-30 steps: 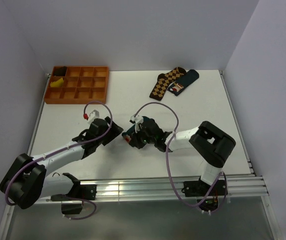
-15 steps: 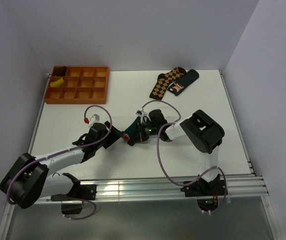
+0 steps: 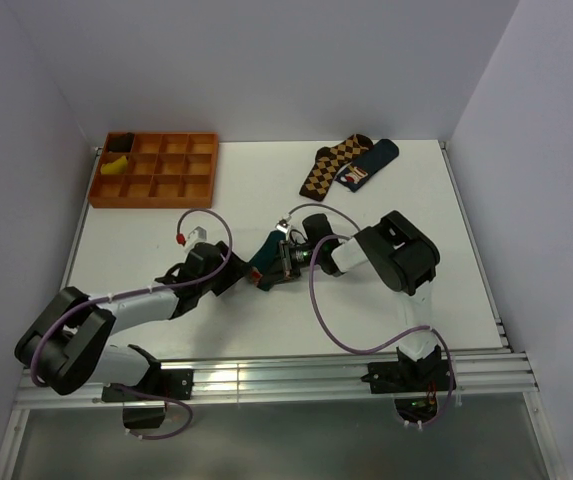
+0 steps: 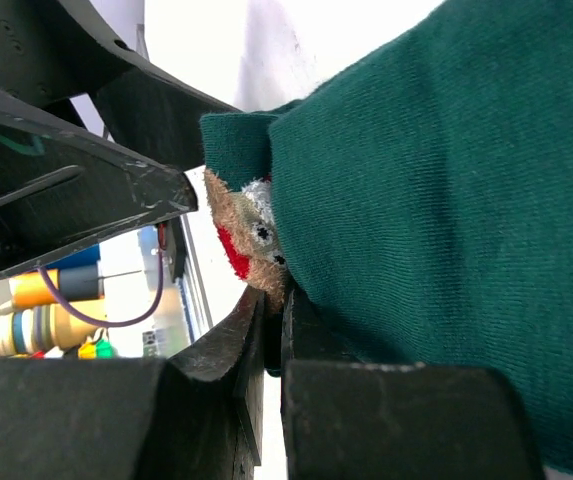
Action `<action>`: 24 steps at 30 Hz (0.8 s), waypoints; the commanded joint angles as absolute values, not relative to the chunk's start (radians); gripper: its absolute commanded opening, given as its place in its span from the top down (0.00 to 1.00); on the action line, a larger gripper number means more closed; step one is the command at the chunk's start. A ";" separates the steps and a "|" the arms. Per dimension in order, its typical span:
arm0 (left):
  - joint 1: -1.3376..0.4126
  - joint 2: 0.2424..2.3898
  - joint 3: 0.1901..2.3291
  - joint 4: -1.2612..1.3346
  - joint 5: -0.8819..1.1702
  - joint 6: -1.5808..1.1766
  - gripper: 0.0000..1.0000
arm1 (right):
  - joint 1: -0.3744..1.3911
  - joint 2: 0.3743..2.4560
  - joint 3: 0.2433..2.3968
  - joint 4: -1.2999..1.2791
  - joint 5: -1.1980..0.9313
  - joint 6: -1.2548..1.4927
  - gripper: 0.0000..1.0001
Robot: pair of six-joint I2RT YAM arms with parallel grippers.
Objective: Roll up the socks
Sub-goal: Roll the sock at the center of the board.
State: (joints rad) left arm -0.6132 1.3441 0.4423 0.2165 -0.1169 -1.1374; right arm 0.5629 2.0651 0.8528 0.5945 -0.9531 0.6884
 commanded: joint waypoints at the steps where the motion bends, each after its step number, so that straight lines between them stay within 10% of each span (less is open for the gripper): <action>1: -0.617 1.361 0.474 0.282 -0.115 -1.118 0.33 | 0.554 2.128 0.845 0.338 -0.871 0.617 1.00; 24: -0.624 1.496 0.448 0.308 -0.104 -1.203 0.60 | 0.551 2.120 0.946 0.189 -0.853 0.560 1.00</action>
